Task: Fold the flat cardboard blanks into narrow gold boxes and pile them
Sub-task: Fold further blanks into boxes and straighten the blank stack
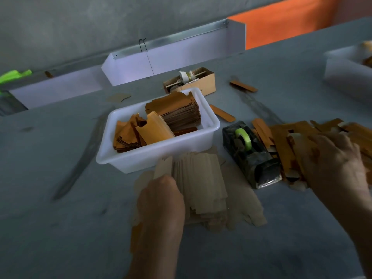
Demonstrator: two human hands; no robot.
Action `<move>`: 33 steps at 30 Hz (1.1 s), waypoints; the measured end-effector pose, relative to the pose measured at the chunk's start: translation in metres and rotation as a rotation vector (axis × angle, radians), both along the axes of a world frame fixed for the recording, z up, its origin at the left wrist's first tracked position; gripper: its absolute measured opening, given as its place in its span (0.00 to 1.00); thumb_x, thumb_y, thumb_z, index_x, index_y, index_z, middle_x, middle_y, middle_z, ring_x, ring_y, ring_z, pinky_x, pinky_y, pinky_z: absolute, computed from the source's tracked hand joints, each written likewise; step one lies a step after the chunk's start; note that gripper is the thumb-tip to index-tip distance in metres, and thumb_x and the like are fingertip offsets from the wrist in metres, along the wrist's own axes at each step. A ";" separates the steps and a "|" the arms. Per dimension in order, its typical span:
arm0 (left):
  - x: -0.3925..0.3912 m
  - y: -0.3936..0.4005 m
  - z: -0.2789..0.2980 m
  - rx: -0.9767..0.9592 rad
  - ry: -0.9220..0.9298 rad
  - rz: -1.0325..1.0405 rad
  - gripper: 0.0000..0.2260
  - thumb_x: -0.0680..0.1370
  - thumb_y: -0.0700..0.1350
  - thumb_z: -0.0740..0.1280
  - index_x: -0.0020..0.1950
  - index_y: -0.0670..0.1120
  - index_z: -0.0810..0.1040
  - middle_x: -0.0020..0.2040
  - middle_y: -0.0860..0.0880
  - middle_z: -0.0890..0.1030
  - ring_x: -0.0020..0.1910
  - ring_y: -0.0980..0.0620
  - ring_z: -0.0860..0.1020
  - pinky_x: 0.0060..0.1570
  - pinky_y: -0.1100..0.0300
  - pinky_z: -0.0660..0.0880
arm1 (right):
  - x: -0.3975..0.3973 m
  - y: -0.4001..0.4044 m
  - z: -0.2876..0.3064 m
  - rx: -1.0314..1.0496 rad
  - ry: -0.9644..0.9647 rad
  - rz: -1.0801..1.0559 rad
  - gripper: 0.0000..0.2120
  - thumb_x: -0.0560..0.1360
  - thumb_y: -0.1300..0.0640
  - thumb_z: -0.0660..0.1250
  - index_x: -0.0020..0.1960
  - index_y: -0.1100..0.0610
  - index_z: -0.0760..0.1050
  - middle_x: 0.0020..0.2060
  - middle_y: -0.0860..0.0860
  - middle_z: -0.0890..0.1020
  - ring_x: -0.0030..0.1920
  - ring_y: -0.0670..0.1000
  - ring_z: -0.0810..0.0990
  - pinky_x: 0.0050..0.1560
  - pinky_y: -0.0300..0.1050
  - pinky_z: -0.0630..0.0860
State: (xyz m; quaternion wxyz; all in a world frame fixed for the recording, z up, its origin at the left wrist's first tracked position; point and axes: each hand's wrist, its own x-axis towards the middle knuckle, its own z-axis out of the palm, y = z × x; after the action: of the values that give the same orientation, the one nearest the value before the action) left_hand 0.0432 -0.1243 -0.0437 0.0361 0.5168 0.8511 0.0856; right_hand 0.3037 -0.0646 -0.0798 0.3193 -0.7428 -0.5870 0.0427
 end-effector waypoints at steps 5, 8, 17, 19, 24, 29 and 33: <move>-0.003 -0.006 0.003 0.104 0.005 -0.008 0.09 0.82 0.43 0.57 0.52 0.46 0.77 0.38 0.54 0.73 0.37 0.57 0.69 0.33 0.64 0.62 | -0.013 -0.023 0.009 0.182 0.071 0.094 0.12 0.73 0.62 0.67 0.56 0.63 0.78 0.57 0.61 0.76 0.57 0.65 0.73 0.56 0.57 0.71; 0.004 -0.005 0.010 0.115 0.043 0.000 0.08 0.82 0.45 0.57 0.55 0.47 0.75 0.48 0.51 0.77 0.44 0.54 0.72 0.38 0.62 0.64 | -0.027 -0.039 0.023 0.221 0.207 0.183 0.09 0.74 0.61 0.67 0.54 0.58 0.80 0.53 0.54 0.79 0.46 0.47 0.78 0.45 0.34 0.72; 0.079 -0.028 0.010 0.331 0.002 -0.507 0.12 0.58 0.40 0.79 0.35 0.45 0.78 0.32 0.49 0.78 0.32 0.50 0.79 0.25 0.63 0.71 | -0.090 -0.072 0.031 -0.569 1.455 0.583 0.15 0.66 0.48 0.65 0.48 0.54 0.83 0.43 0.57 0.84 0.43 0.50 0.83 0.41 0.40 0.78; 0.075 -0.028 0.008 0.250 -0.154 -0.542 0.08 0.69 0.45 0.75 0.46 0.48 0.81 0.41 0.53 0.82 0.41 0.56 0.80 0.37 0.65 0.77 | -0.086 -0.069 0.025 -0.542 1.560 0.536 0.15 0.68 0.52 0.64 0.48 0.59 0.82 0.43 0.61 0.83 0.41 0.52 0.82 0.38 0.39 0.78; 0.060 -0.025 0.013 0.417 -0.525 -0.341 0.12 0.76 0.50 0.66 0.60 0.57 0.77 0.57 0.58 0.79 0.52 0.64 0.77 0.53 0.62 0.77 | -0.074 -0.062 0.013 -0.522 1.646 0.417 0.14 0.69 0.56 0.64 0.51 0.62 0.79 0.46 0.60 0.83 0.43 0.52 0.81 0.46 0.48 0.76; 0.045 -0.012 0.017 0.250 -0.869 -0.129 0.26 0.71 0.52 0.74 0.66 0.53 0.70 0.58 0.57 0.78 0.52 0.60 0.77 0.43 0.69 0.73 | -0.067 -0.065 0.016 -0.558 1.650 0.482 0.12 0.68 0.56 0.65 0.46 0.62 0.81 0.39 0.56 0.84 0.35 0.47 0.82 0.31 0.37 0.77; 0.042 -0.011 0.013 0.110 -1.052 -0.158 0.14 0.69 0.48 0.76 0.52 0.53 0.77 0.46 0.56 0.83 0.41 0.63 0.81 0.32 0.74 0.73 | -0.066 -0.066 0.012 -0.590 1.600 0.537 0.09 0.68 0.57 0.65 0.41 0.59 0.83 0.42 0.58 0.84 0.40 0.51 0.83 0.35 0.39 0.79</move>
State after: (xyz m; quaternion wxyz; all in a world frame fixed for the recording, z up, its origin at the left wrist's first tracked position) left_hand 0.0853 -0.1350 -0.0303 0.4370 0.4676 0.6708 0.3748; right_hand 0.2376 -0.1310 -0.0682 0.4083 -0.3801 -0.3079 0.7707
